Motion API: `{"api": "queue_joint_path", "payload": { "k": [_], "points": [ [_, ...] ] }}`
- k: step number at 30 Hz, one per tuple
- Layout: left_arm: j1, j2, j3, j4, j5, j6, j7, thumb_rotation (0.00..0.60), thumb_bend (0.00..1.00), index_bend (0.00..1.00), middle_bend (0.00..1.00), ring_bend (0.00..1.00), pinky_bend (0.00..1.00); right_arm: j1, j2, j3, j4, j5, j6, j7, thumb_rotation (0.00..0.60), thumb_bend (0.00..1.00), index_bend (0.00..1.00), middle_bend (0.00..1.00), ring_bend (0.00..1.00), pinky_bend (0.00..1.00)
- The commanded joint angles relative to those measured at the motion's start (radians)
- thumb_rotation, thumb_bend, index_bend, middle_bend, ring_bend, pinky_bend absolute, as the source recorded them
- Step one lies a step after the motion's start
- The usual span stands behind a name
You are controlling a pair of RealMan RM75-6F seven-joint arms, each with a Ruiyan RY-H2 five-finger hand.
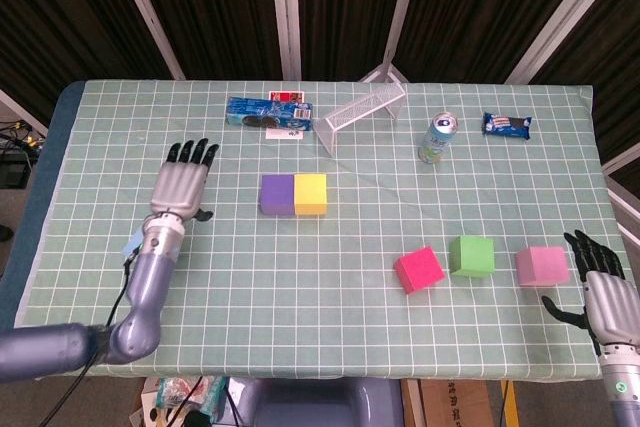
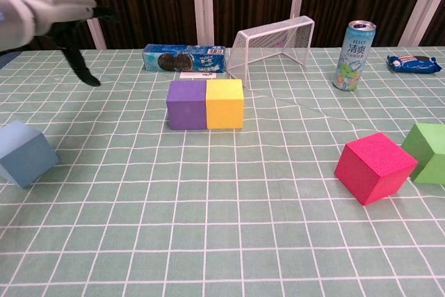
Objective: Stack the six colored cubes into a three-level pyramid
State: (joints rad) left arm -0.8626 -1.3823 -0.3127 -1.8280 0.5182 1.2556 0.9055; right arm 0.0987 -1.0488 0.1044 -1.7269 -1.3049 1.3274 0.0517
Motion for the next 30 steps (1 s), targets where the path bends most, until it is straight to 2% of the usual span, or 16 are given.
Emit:
{"api": "queue_joint_path", "payload": {
  "k": [1,6,12,19,30],
  "points": [
    [0.170,0.159,0.110,-0.219,0.222,0.150,-0.128,0.600,0.05,0.00,0.00,0.00,0.04,0.009,0.003,0.003,-0.011,-0.018,0.004,-0.014,0.600,0.25,0.00,0.00,0.00,0.00],
    [0.268,0.208,0.185,-0.291,0.408,0.255,-0.202,0.600,0.05,0.00,0.00,0.00,0.04,0.047,0.018,0.006,-0.035,-0.067,-0.019,-0.061,0.600,0.25,0.00,0.00,0.00,0.00],
    [0.350,0.246,0.215,-0.329,0.553,0.332,-0.312,0.600,0.05,0.00,0.00,0.00,0.04,0.118,0.063,-0.028,-0.092,-0.121,-0.142,-0.170,0.600,0.25,0.00,0.00,0.00,0.00],
    [0.382,0.289,0.213,-0.350,0.586,0.338,-0.367,0.600,0.05,0.00,0.00,0.00,0.04,0.204,0.022,-0.050,-0.106,-0.167,-0.267,-0.278,0.600,0.25,0.00,0.00,0.00,0.00],
    [0.400,0.318,0.192,-0.349,0.587,0.313,-0.404,0.600,0.05,0.00,0.00,0.00,0.04,0.297,-0.098,-0.025,-0.058,-0.109,-0.368,-0.355,0.600,0.25,0.00,0.00,0.00,0.00]
  ]
}}
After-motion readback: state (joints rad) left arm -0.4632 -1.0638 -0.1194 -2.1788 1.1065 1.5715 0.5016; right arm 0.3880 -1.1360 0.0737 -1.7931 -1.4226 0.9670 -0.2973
